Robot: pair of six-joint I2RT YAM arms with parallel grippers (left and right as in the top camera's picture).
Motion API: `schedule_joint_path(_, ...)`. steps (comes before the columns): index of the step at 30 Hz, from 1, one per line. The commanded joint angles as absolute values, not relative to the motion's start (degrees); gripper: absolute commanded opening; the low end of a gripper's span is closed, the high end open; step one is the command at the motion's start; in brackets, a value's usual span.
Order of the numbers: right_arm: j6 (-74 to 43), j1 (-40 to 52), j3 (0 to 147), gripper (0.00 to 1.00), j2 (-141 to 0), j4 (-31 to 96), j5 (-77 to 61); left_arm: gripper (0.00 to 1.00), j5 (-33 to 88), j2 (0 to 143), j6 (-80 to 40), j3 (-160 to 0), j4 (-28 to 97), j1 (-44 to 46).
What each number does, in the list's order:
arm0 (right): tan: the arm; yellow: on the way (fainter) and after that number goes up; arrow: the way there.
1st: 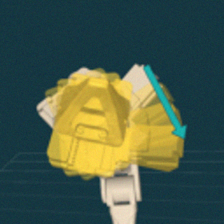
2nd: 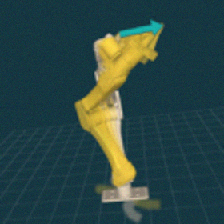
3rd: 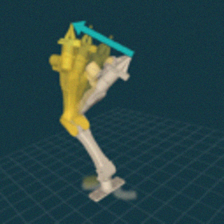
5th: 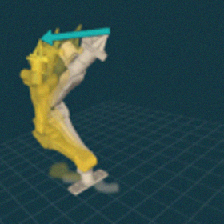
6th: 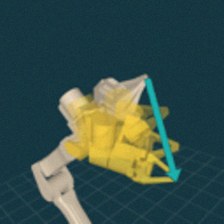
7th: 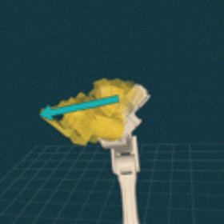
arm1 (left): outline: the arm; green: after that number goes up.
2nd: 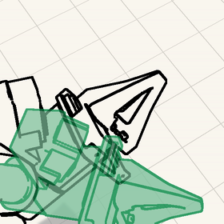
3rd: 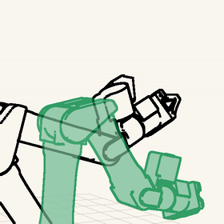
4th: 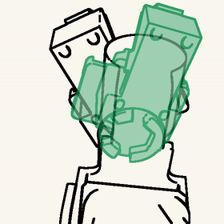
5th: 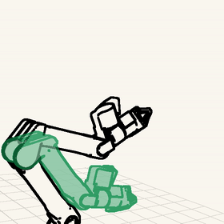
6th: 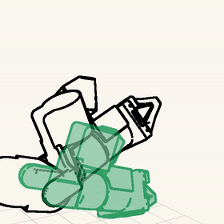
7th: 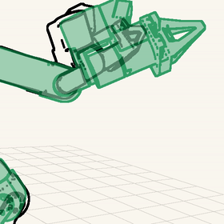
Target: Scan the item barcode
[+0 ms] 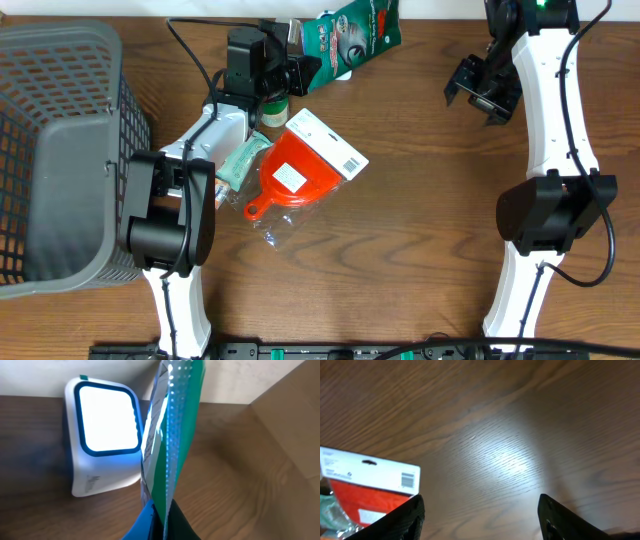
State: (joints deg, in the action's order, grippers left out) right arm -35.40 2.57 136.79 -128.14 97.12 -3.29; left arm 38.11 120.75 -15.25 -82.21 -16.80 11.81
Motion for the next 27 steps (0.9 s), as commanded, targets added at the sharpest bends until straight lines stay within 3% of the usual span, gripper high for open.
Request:
schedule_joint_path(1, -36.14, 3.05, 137.93, 0.70, -128.49, 97.25, 0.21, 0.07, 42.76, 121.56, -15.81, -84.05, -16.47, 12.60)
schedule_joint_path(15, -32.42, -1.67, 137.95, 0.60, -128.27, 96.55, 1.63, 0.07, 51.99, 118.41, -15.79, -84.03, -13.74, 16.88)
schedule_joint_path(27, -26.63, -7.38, 137.95, 0.59, -122.69, 96.23, -1.61, 0.07, 50.37, 117.36, -15.31, -84.03, -12.91, 22.83)
